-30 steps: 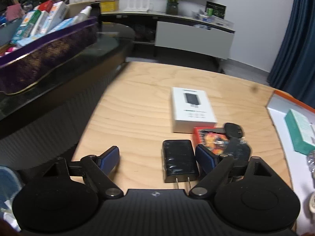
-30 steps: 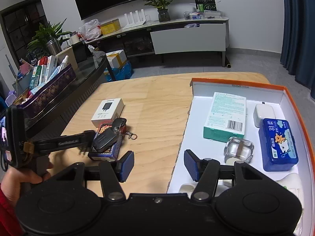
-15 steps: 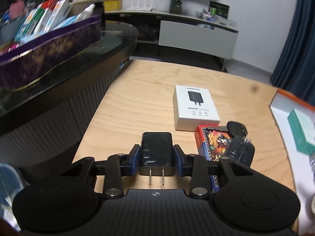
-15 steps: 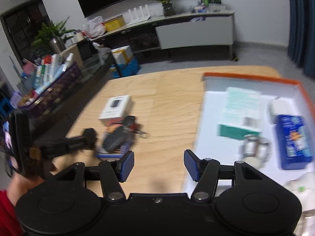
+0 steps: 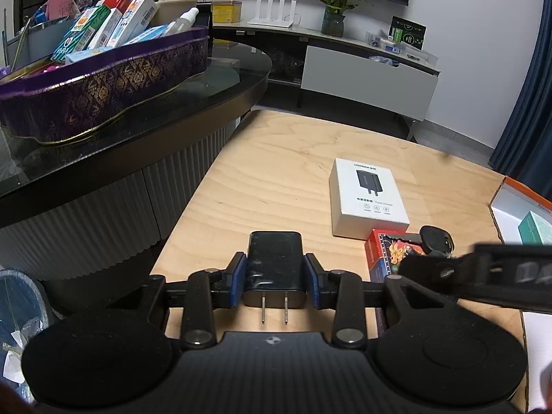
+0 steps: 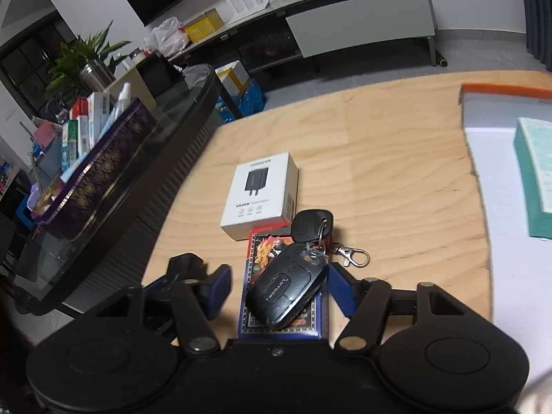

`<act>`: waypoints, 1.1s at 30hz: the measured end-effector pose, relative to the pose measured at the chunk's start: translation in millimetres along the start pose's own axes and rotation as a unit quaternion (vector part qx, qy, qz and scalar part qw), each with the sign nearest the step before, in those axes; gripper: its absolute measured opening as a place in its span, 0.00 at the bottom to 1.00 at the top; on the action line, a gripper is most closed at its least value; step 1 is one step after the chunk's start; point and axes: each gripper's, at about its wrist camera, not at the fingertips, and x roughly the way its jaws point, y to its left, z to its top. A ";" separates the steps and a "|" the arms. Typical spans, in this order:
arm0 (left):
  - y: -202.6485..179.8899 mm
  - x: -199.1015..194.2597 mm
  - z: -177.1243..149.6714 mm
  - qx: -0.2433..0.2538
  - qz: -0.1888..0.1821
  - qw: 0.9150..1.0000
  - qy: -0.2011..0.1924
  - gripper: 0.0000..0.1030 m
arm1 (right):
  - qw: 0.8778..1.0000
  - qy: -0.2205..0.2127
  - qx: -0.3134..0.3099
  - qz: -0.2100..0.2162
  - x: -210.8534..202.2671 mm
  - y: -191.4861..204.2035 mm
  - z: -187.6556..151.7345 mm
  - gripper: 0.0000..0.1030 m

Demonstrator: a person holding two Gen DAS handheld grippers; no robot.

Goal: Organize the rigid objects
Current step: 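Grasp the black car key with the right tool while the left holds the charger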

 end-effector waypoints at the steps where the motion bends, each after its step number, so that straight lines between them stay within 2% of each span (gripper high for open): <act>1: 0.0 -0.2 -0.1 -0.001 0.000 1.000 -0.001 0.35 | 1.000 -0.004 -0.004 -0.004 1.7 -1.1 -0.2 0.56; 3: -0.6 0.0 -0.7 -0.005 0.001 1.000 -0.002 0.35 | 1.000 -0.018 -0.010 0.001 -1.4 -5.0 -0.7 0.51; 7: -0.5 -0.9 -1.5 -0.011 0.000 1.000 -0.006 0.35 | 0.997 -0.051 -0.064 -0.005 -15.4 -2.2 -0.1 0.17; 14: -4.1 -7.2 -2.1 -0.005 -0.011 1.000 -0.012 0.35 | 0.991 -0.081 -0.109 0.004 -34.7 -2.3 -3.4 0.16; 17: -6.0 -15.2 0.2 -0.007 -0.028 0.999 -0.019 0.35 | 0.985 -0.102 -0.139 -0.006 -51.9 3.1 -6.5 0.16; 24: -22.5 -48.9 6.5 0.015 -0.054 0.997 -0.047 0.35 | 0.978 -0.159 -0.137 -0.008 -111.3 -4.6 1.9 0.16; 29: -53.5 -81.2 4.5 0.041 -0.083 0.994 -0.059 0.35 | 0.971 -0.198 -0.130 -0.029 -165.3 -23.5 -3.3 0.16; 33: -93.5 -105.0 -0.5 0.074 -0.126 0.987 -0.061 0.35 | 0.967 -0.220 -0.116 -0.062 -204.8 -44.9 -13.1 0.16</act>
